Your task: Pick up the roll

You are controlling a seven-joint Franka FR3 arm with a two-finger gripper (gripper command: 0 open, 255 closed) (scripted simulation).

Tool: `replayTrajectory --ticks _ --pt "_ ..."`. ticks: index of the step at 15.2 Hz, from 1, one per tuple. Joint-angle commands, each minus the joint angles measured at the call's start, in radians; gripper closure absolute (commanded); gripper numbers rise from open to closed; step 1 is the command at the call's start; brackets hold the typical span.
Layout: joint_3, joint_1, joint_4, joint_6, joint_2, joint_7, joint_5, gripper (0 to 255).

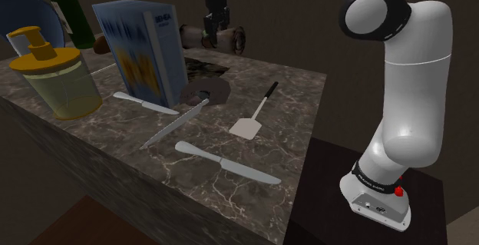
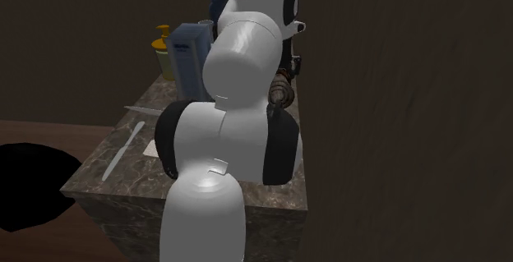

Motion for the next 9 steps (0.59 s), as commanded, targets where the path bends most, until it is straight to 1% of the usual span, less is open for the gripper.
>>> replayTrajectory --ticks 1,4,7,9 --pt "0.000 0.002 0.048 -0.036 0.010 -0.001 -0.001 255" --pt "0.000 0.004 0.140 -0.097 0.041 -0.004 -0.002 255" --pt "-0.001 0.008 0.255 -0.167 0.086 -0.007 -0.005 255" --pt "-0.001 0.008 0.261 -0.171 0.089 -0.008 -0.005 255"
